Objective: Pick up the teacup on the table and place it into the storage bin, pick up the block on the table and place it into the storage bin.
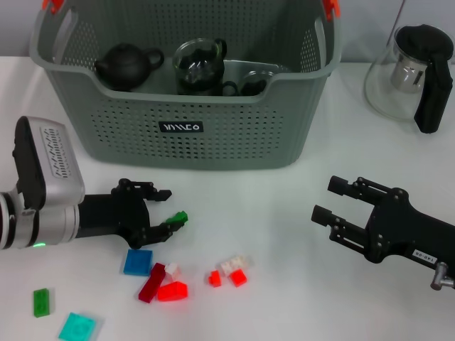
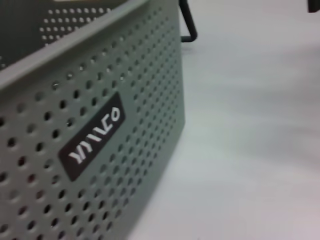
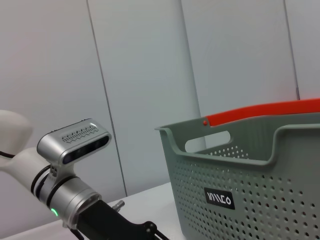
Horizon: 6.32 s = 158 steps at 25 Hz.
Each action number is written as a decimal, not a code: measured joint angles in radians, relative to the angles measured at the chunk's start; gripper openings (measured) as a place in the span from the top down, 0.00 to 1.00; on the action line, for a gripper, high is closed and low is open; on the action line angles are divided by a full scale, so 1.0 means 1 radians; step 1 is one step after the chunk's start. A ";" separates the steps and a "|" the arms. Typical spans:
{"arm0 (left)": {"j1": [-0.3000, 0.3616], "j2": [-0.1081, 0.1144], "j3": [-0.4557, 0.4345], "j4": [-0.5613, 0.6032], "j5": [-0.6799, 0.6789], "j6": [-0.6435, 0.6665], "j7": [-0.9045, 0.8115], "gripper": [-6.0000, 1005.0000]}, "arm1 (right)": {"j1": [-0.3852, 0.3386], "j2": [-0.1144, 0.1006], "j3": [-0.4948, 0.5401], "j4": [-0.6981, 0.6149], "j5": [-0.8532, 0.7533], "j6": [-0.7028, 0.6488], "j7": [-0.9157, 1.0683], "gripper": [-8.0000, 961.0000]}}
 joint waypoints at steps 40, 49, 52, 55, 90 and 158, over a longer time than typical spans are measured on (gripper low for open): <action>-0.022 0.007 0.004 -0.018 0.035 -0.039 -0.144 0.84 | -0.007 -0.002 0.000 0.000 -0.005 -0.003 0.000 0.33; -0.019 0.011 -0.008 0.018 0.032 0.044 -0.152 0.86 | -0.014 -0.002 0.000 0.000 -0.002 -0.005 0.000 0.33; -0.022 0.021 -0.048 0.049 0.029 0.146 -0.167 0.86 | -0.014 -0.002 0.000 0.000 -0.001 -0.007 0.000 0.33; -0.047 0.047 -0.141 0.083 0.020 0.333 -0.188 0.87 | -0.013 -0.002 0.000 0.000 -0.002 -0.008 0.000 0.33; -0.364 0.011 0.283 0.197 0.129 -0.525 -0.726 0.79 | 0.008 0.002 0.000 0.000 0.000 -0.015 0.011 0.33; 0.177 0.006 -0.190 0.121 0.060 0.240 0.129 0.38 | -0.001 0.000 0.000 0.000 -0.006 0.017 0.011 0.33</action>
